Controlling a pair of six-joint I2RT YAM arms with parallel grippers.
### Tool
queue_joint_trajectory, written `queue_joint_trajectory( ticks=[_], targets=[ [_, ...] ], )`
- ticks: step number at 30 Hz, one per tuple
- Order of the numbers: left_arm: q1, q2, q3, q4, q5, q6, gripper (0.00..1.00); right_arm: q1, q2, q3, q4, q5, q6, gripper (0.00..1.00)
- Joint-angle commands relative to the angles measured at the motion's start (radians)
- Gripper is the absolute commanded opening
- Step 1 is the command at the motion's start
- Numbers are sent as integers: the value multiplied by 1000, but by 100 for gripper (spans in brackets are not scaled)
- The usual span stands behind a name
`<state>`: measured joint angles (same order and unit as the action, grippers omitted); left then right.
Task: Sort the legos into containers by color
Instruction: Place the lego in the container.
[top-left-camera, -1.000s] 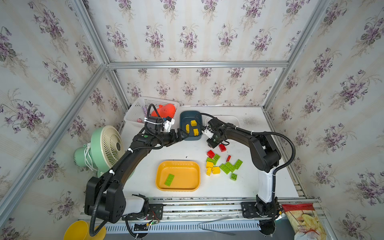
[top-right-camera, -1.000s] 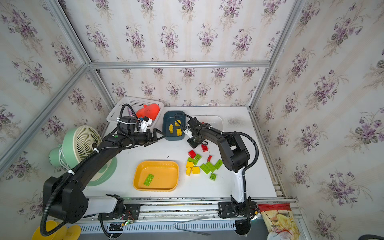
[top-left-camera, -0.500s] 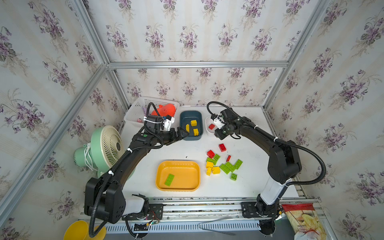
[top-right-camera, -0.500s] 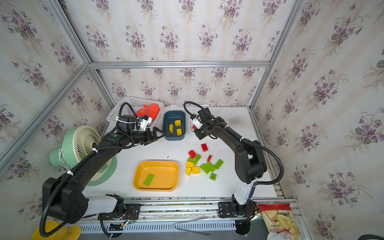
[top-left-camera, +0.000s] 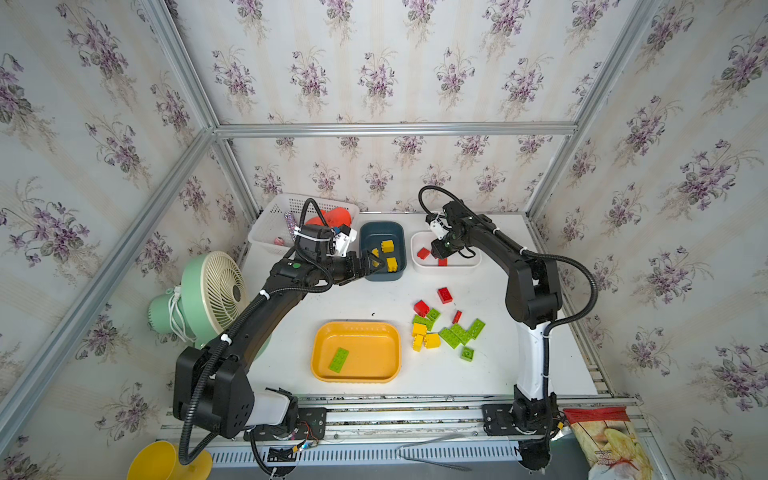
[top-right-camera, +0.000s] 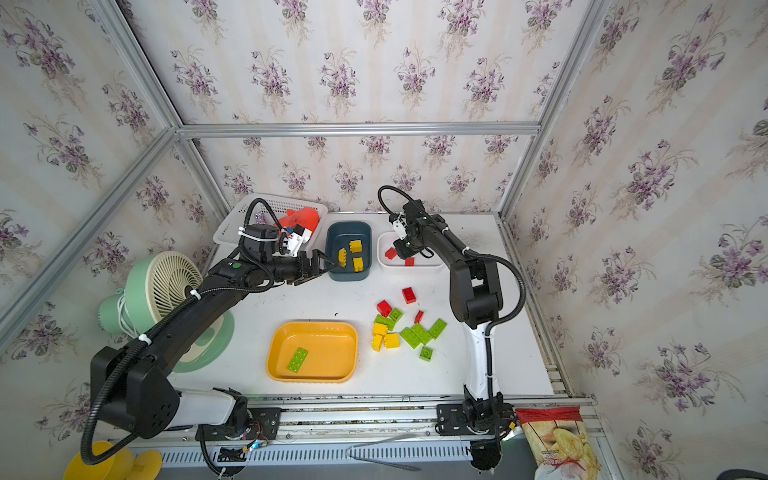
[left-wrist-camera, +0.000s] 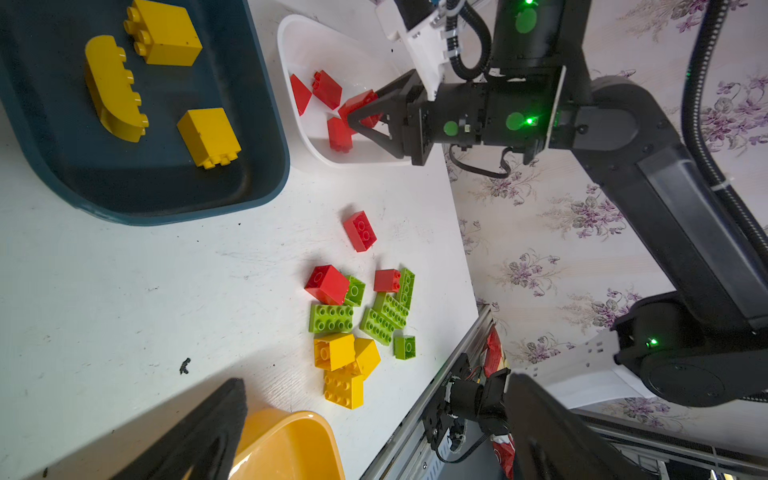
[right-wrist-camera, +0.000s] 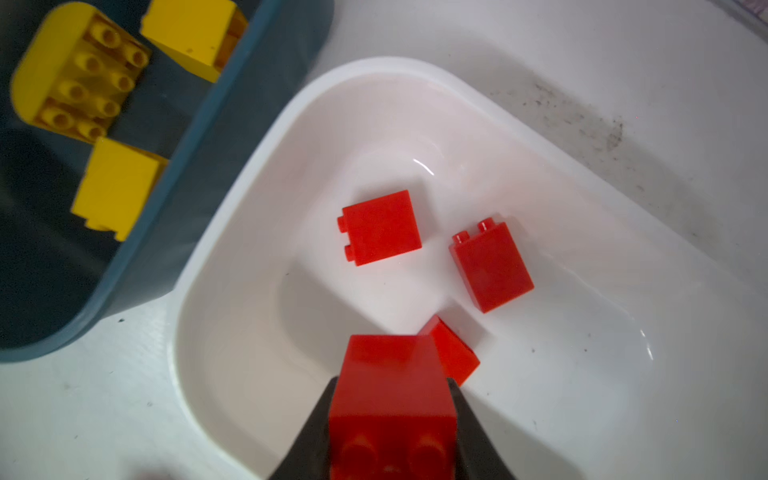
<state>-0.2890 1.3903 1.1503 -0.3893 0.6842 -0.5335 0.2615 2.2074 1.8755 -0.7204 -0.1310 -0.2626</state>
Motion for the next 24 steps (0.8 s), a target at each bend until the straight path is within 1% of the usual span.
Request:
queue_joint_trajectory(
  ticks=[1, 4, 7, 10, 12, 14, 16, 18, 21, 24],
  targets=[
    [-2, 7, 17, 22, 6, 4, 99, 0, 69, 86, -57, 5, -5, 32],
    [-2, 16, 33, 29, 4, 5, 99, -1, 130, 153, -100, 12, -13, 36],
    [-3, 24, 43, 38, 4, 4, 99, -1, 149, 190, -112, 3, -17, 47],
    [-2, 32, 48, 40, 6, 2, 99, -1, 145, 220, -143, -12, -26, 56],
    [-3, 33, 49, 41, 5, 5, 99, -1, 108, 204, -156, -34, -28, 60],
    [-2, 32, 45, 41, 3, 6, 99, 2, 37, 139, -134, -75, -13, 63],
    [0, 30, 39, 41, 2, 9, 99, 10, -58, 27, -95, -119, 12, 65],
    [2, 27, 32, 41, 0, 10, 99, 35, -164, -102, -64, -134, 37, 67],
    [6, 26, 21, 41, 0, 12, 99, 92, -308, -288, -6, -117, 88, 69],
    [11, 24, 13, 41, 3, 10, 99, 156, -419, -441, 41, -84, 150, 71]
  ],
)
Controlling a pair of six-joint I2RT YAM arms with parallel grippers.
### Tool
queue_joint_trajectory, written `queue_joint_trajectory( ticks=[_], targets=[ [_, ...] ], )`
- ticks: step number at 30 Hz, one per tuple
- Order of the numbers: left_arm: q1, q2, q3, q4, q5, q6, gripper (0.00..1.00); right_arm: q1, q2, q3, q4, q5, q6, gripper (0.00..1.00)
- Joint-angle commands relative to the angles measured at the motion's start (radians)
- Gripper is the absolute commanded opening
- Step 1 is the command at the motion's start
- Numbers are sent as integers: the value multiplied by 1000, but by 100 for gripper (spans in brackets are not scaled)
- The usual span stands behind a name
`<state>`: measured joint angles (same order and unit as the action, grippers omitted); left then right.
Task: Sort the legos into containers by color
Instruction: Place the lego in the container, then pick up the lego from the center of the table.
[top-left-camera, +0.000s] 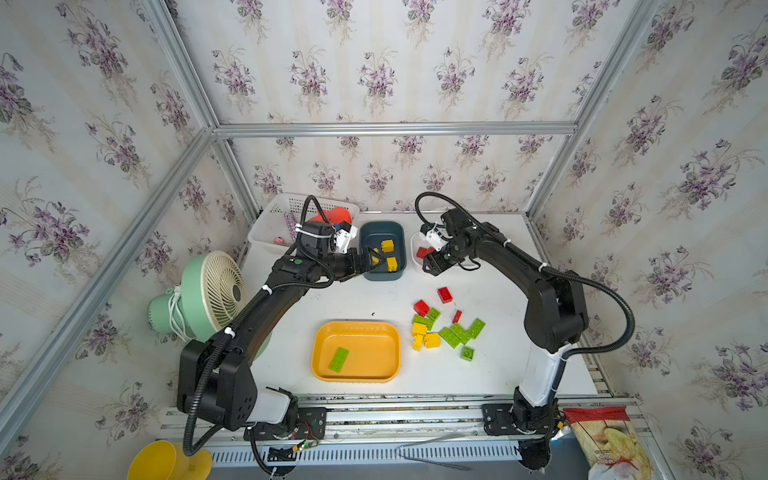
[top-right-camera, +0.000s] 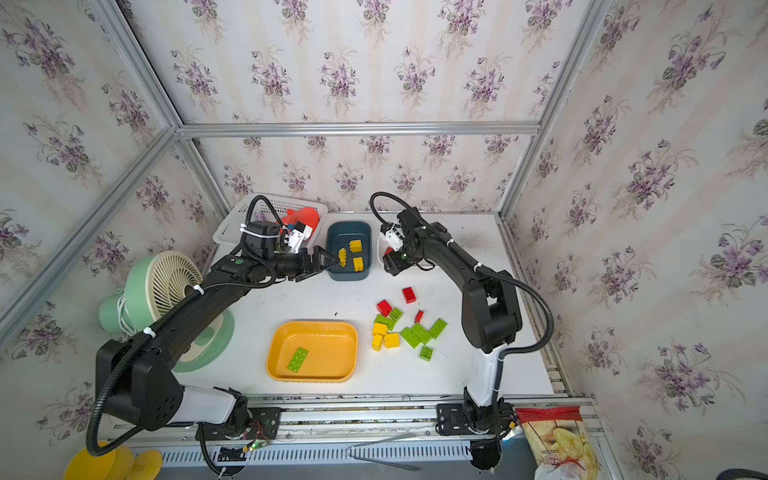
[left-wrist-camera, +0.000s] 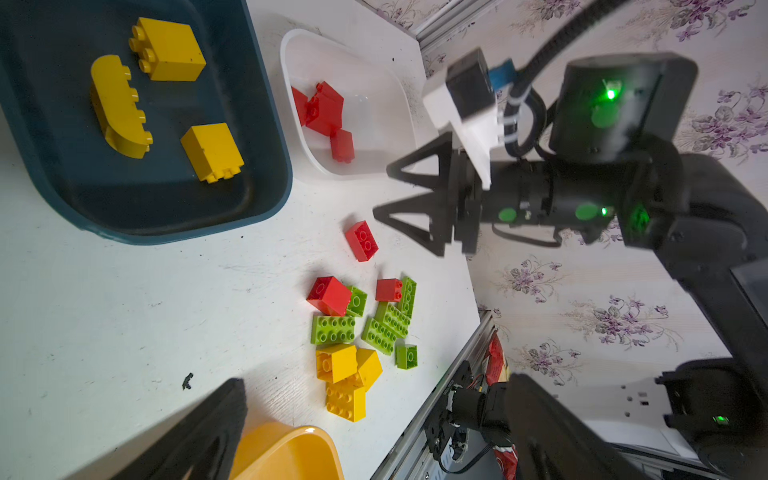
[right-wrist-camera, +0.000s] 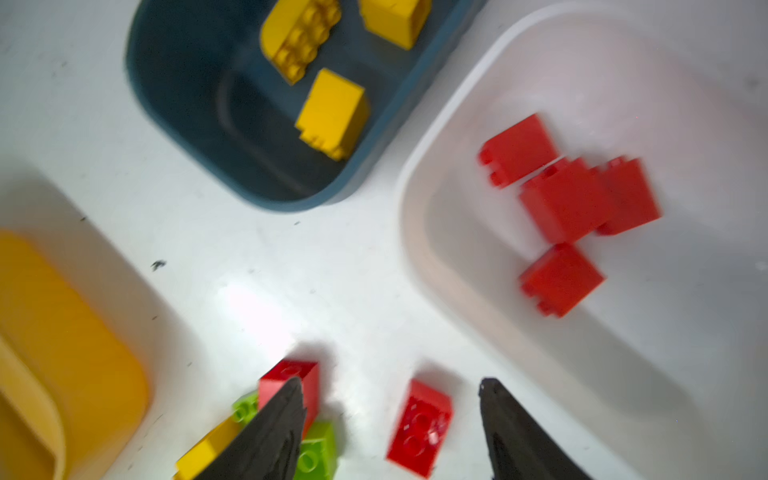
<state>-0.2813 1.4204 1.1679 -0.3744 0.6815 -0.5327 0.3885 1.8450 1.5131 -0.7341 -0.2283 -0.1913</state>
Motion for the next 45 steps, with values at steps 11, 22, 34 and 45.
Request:
queue_joint_trajectory(
  ticks=[11, 22, 34, 45],
  targets=[
    [10, -4, -15, 24, 10, 9, 99, 194, -97, -290, 128, 194, 96, 67],
    [10, -18, -33, 24, 5, 6, 99, 225, 25, -243, 157, 199, 78, 58],
    [11, -11, -25, 25, 7, 6, 99, 226, 68, -238, 130, 243, 55, 36],
    [8, -5, -4, 24, 10, -9, 99, 165, -46, -147, 59, 218, 26, 31]
  ],
)
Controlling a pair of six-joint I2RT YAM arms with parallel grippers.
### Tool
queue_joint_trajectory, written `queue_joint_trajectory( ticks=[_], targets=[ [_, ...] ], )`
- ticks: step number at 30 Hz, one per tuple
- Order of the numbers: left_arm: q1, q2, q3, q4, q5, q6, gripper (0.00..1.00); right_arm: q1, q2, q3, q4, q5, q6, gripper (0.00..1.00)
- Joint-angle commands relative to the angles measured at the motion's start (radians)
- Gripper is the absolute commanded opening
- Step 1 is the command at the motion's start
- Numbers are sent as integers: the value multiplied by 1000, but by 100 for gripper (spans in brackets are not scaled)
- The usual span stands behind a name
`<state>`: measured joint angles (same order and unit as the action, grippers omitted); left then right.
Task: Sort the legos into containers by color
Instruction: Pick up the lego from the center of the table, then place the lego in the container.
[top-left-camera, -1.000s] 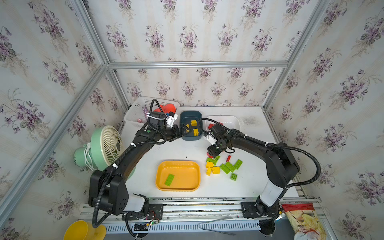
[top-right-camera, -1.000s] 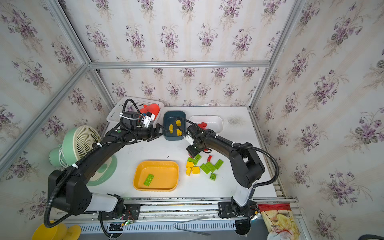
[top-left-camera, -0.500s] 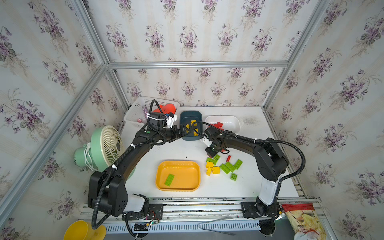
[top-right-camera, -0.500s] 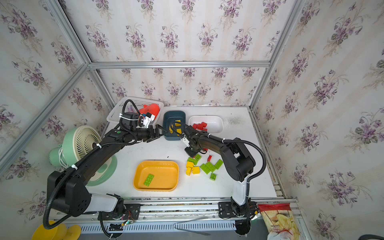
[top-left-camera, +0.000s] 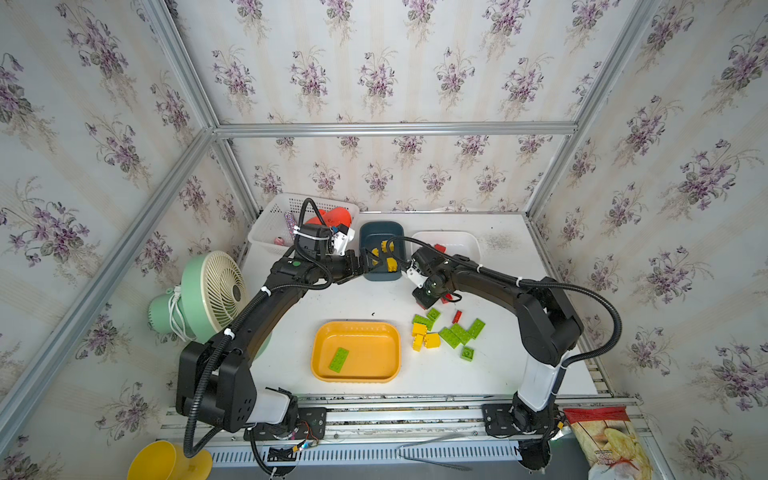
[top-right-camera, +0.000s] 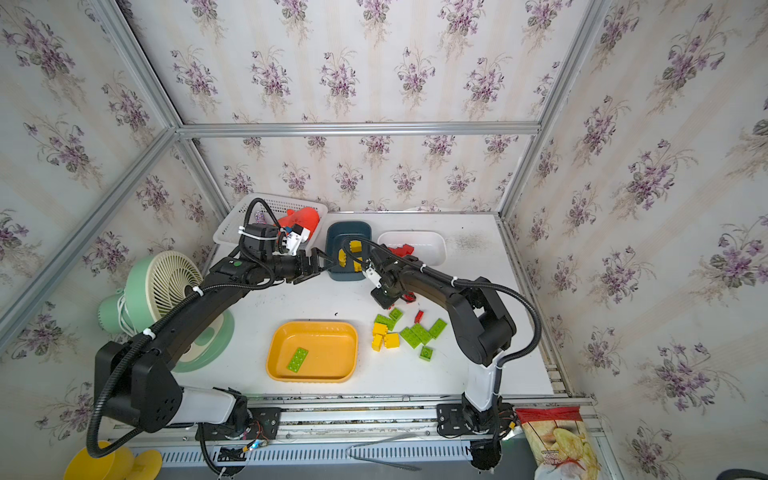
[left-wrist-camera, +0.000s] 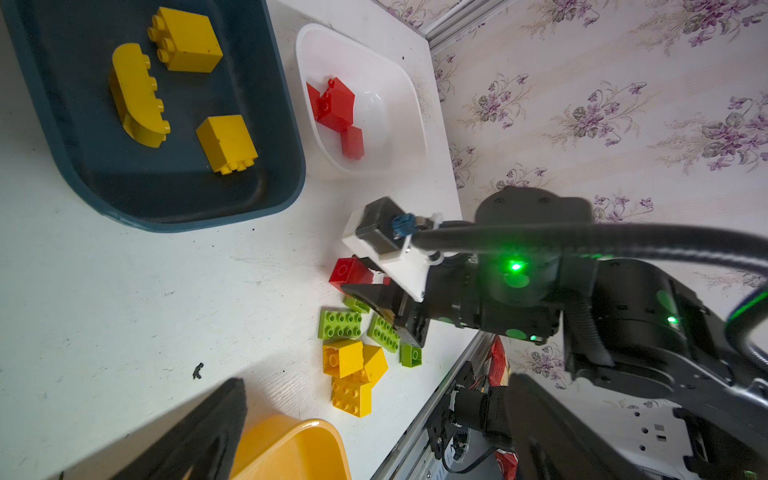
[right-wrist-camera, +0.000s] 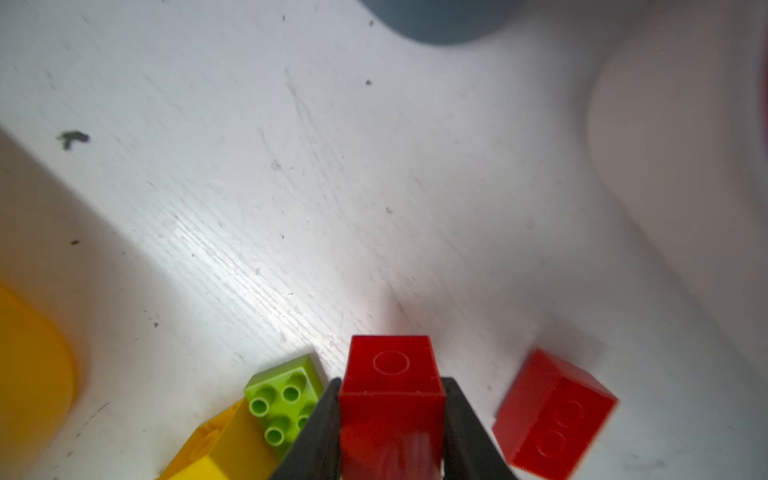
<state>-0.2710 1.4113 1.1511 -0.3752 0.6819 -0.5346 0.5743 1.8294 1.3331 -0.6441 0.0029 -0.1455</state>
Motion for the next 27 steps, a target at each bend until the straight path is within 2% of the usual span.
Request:
queue_joint_trajectory(
  ticks=[1, 6, 13, 22, 27],
  targets=[
    [-3, 7, 20, 24, 11, -10, 99, -30, -44, 48, -42, -16, -30, 31],
    [-19, 34, 62, 25, 14, -15, 99, -155, -59, 145, -80, -47, -77, 31],
    [-44, 70, 112, 30, 16, -22, 99, -290, 84, 304, -85, -76, -127, 31],
    [-50, 67, 121, 35, 13, -27, 99, -355, 353, 588, -145, -90, -156, 32],
    [-50, 56, 106, 35, 10, -25, 99, -370, 419, 630, -155, -75, -169, 39]
  ],
)
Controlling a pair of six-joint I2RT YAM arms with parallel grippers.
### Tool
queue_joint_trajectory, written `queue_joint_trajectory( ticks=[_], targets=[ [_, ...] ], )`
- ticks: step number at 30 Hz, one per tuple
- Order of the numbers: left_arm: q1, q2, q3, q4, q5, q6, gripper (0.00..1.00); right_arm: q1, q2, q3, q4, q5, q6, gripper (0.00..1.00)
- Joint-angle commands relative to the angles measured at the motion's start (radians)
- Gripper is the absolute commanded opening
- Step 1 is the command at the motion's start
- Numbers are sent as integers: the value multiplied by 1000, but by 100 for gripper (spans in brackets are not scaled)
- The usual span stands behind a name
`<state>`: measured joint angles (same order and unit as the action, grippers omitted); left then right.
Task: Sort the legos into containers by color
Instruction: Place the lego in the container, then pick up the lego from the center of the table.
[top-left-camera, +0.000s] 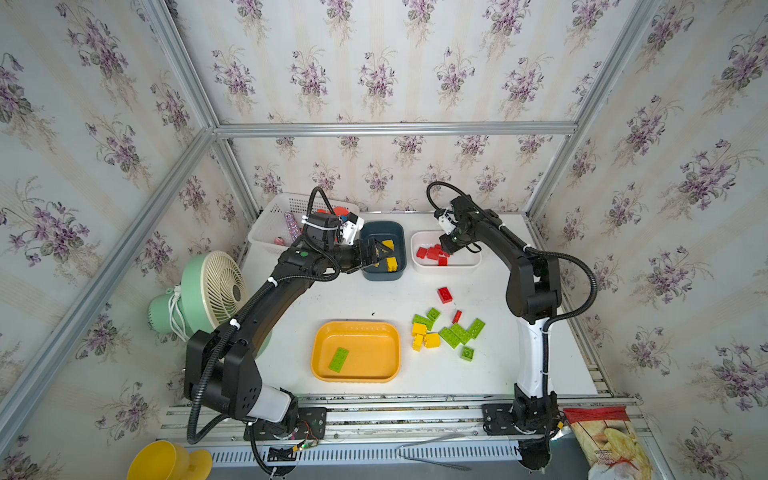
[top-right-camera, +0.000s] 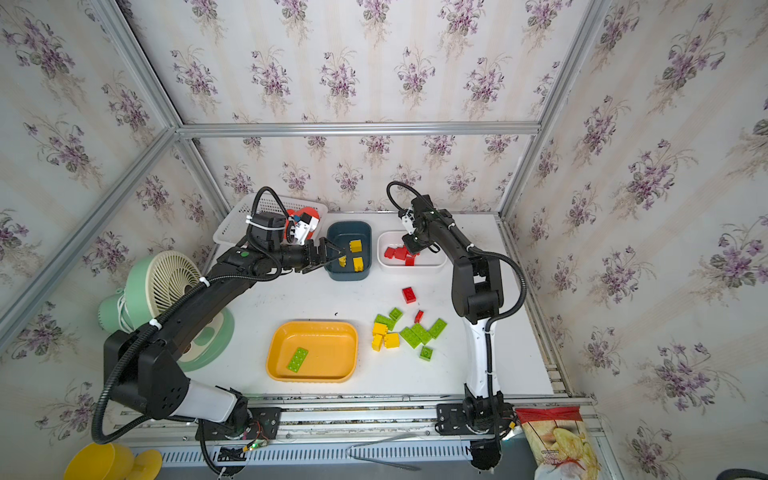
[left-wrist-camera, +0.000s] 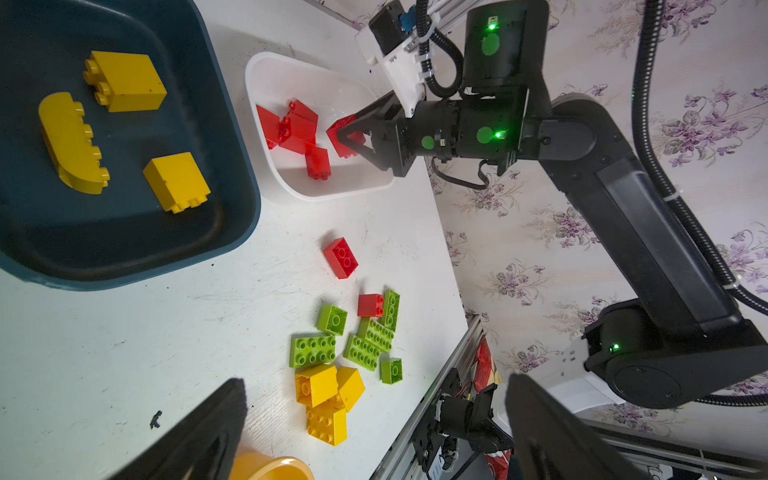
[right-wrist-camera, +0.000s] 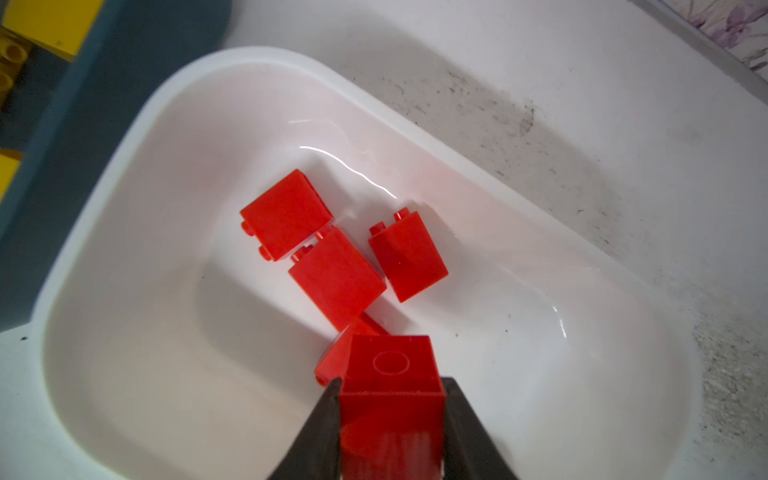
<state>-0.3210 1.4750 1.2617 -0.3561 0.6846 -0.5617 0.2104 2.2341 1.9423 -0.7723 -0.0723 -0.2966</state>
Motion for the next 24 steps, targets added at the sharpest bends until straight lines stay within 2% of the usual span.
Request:
queue_joint_trajectory(
  ticks=[1, 7, 10, 13, 17, 20, 21, 24],
  targets=[
    [0, -11, -8, 17, 7, 2, 99, -10, 19, 23, -29, 3, -20, 43],
    [0, -13, -23, 16, 9, 4, 99, -22, -13, 3, -44, -13, -32, 61],
    [0, -13, -21, 17, 11, 4, 99, -21, -101, -76, -23, -75, 3, 65],
    [1, -13, -24, 15, 9, 3, 99, -10, -246, -240, 20, -134, 78, 66],
    [2, -10, -33, 17, 5, 2, 99, 46, -454, -517, 121, -102, 189, 68],
    [2, -8, -33, 16, 12, 0, 99, 92, -537, -643, 138, -75, 245, 70],
    [2, -7, -34, 16, 13, -1, 99, 104, -557, -675, 147, -57, 259, 74],
    [2, -5, -42, 17, 13, -6, 99, 126, -597, -784, 197, -19, 313, 75]
  ],
)
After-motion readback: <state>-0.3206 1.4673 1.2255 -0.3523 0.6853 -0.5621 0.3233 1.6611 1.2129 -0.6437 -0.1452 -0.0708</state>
